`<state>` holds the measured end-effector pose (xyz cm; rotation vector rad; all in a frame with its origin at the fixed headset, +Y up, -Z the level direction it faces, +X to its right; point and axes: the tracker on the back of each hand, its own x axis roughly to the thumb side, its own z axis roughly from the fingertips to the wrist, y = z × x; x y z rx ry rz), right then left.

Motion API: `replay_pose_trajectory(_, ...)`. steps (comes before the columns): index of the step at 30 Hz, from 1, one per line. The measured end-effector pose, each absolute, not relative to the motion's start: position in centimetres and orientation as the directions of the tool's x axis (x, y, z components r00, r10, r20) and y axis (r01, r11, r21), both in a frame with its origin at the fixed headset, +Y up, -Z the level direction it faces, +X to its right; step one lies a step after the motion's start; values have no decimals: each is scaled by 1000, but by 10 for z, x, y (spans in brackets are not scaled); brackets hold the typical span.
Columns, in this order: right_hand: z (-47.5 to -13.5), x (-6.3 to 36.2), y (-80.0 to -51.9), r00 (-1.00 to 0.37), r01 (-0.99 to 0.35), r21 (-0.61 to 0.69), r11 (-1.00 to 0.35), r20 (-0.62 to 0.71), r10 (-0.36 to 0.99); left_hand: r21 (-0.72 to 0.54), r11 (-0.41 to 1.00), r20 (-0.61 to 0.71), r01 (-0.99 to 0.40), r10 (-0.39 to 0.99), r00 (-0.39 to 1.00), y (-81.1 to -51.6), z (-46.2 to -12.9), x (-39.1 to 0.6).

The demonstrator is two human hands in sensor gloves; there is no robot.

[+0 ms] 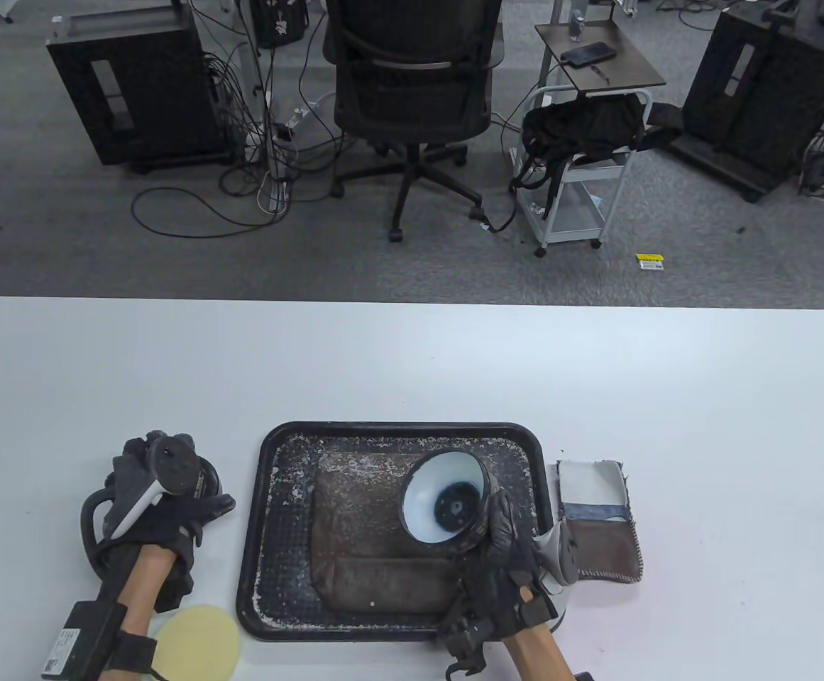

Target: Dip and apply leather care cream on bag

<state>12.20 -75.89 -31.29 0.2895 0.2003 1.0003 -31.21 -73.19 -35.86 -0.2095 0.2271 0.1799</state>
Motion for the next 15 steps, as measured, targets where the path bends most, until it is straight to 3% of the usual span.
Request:
replay_pose_trajectory(4, -313, 125, -762, 565, -779, 279, 562, -76, 821, -191, 977, -203, -96, 56, 978, -698, -332, -297)
replay_pose_trajectory(6, -312, 125, -765, 594, -760, 255, 597, -98, 798, -289, 956, -187, -55, 0, 982, -693, -319, -290)
replay_pose_trajectory(7, -312, 126, -767, 608, -750, 242, 616, -116, 785, -398, 917, -172, -35, -37, 984, -695, -312, -287)
replay_pose_trajectory(9, -312, 128, -769, 613, -747, 231, 624, -124, 780, -502, 865, -143, -19, -61, 988, -706, -308, -283)
replay_pose_trajectory(15, -313, 134, -765, 602, -764, 222, 605, -89, 793, -684, 730, -64, -20, -33, 997, -751, -321, -280)
